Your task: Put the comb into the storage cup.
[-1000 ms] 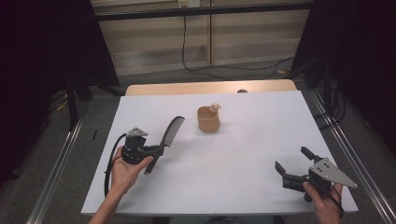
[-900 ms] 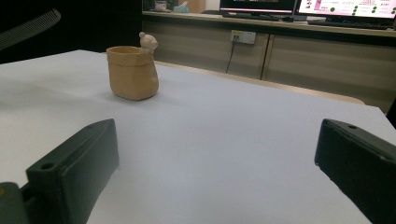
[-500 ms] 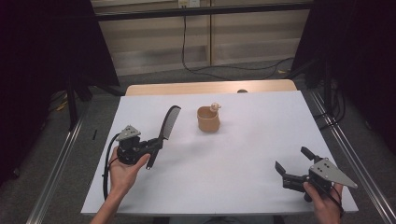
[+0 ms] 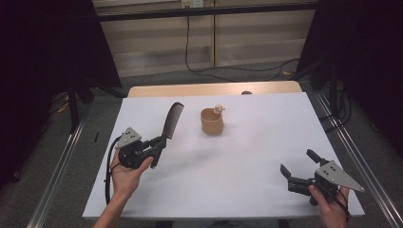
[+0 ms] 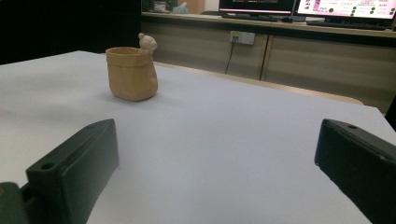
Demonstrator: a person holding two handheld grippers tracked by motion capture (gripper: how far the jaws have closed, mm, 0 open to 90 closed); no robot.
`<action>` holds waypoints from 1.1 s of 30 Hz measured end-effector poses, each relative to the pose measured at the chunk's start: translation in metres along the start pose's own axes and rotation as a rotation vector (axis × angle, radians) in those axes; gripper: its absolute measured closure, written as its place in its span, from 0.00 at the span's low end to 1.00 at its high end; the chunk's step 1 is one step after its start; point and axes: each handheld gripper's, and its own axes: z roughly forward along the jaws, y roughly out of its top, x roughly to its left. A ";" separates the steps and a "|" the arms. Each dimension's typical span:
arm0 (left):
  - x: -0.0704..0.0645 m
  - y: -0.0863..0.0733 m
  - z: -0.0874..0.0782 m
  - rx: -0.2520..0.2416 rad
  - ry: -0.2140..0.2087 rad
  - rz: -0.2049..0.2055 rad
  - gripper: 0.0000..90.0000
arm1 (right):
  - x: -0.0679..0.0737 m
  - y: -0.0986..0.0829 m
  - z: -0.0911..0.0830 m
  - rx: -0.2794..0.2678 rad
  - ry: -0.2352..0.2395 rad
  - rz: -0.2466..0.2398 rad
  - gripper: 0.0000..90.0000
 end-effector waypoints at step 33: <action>-0.011 0.030 0.019 -0.196 -0.005 0.024 0.81 | 0.000 0.000 -0.001 -0.010 0.005 0.006 0.00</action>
